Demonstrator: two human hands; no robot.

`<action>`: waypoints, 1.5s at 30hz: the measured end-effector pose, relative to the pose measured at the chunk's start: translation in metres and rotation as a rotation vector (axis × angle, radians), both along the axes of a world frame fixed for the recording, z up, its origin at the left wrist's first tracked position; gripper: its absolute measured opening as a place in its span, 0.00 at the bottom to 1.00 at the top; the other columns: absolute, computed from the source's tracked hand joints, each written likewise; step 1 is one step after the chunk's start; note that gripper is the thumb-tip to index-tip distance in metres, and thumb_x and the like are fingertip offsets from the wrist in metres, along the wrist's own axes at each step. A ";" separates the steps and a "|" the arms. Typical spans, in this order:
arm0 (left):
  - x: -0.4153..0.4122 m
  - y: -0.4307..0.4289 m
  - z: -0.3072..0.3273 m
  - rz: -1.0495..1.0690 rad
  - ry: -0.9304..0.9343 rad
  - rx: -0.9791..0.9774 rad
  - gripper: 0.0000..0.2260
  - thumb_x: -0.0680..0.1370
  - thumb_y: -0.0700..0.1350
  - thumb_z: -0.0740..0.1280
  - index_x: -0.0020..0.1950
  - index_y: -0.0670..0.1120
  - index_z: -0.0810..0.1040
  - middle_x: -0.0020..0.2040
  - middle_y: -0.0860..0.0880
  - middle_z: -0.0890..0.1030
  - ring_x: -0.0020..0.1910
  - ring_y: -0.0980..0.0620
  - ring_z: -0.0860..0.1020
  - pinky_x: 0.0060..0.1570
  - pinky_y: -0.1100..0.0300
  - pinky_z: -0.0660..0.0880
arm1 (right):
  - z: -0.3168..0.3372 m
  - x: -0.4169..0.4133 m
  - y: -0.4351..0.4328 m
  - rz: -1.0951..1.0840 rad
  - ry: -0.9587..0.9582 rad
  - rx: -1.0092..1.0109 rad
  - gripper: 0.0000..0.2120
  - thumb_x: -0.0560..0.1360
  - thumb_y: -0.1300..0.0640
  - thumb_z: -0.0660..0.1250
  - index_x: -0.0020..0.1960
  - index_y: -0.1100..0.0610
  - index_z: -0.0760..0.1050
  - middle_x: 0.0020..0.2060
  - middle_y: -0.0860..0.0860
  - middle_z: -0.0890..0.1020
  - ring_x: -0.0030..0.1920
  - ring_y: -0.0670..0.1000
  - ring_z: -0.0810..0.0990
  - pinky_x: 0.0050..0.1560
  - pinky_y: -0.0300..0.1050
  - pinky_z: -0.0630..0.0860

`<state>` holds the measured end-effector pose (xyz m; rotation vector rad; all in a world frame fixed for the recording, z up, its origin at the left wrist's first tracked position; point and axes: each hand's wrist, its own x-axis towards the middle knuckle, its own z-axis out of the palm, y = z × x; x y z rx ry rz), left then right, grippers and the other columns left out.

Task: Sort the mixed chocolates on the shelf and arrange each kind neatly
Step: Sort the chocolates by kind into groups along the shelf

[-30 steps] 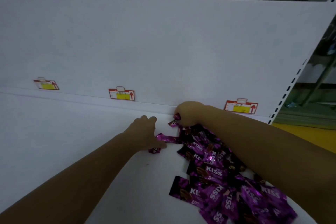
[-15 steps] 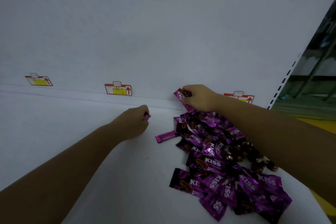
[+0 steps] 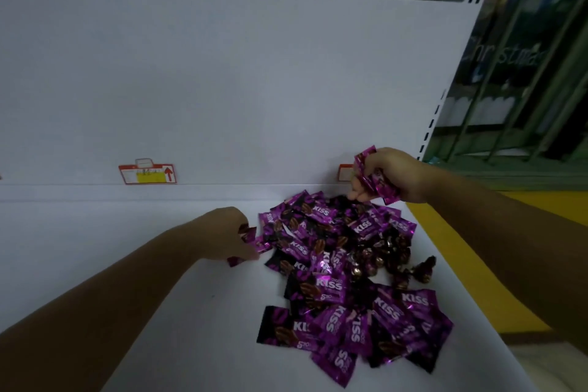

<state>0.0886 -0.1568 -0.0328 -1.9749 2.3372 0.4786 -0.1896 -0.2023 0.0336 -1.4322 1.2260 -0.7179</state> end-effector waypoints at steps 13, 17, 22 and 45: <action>-0.008 -0.016 0.056 0.033 0.764 0.120 0.08 0.72 0.37 0.71 0.49 0.42 0.77 0.42 0.42 0.84 0.38 0.48 0.83 0.34 0.59 0.79 | -0.015 -0.053 0.019 -0.125 0.353 -0.106 0.08 0.75 0.59 0.66 0.38 0.60 0.74 0.23 0.49 0.67 0.23 0.48 0.61 0.27 0.42 0.57; -0.042 -0.025 0.045 -0.051 0.688 0.121 0.17 0.72 0.31 0.66 0.56 0.47 0.76 0.41 0.43 0.80 0.27 0.54 0.77 0.26 0.64 0.72 | -0.019 -0.045 0.022 -0.084 0.574 -0.218 0.06 0.73 0.59 0.71 0.47 0.61 0.79 0.28 0.47 0.73 0.22 0.40 0.69 0.24 0.33 0.64; -0.076 -0.041 0.027 -0.313 0.271 0.030 0.25 0.72 0.38 0.63 0.68 0.54 0.70 0.66 0.49 0.73 0.58 0.52 0.74 0.58 0.60 0.70 | -0.029 -0.039 0.015 -0.019 0.796 -0.362 0.12 0.72 0.52 0.71 0.54 0.55 0.79 0.41 0.45 0.78 0.42 0.48 0.77 0.37 0.35 0.69; -0.041 -0.031 0.035 -0.049 0.341 -0.150 0.04 0.74 0.41 0.67 0.47 0.46 0.73 0.42 0.47 0.77 0.35 0.53 0.73 0.34 0.60 0.69 | -0.022 -0.071 0.000 -0.043 0.509 -0.342 0.03 0.74 0.58 0.69 0.47 0.57 0.79 0.39 0.51 0.79 0.39 0.49 0.75 0.38 0.38 0.71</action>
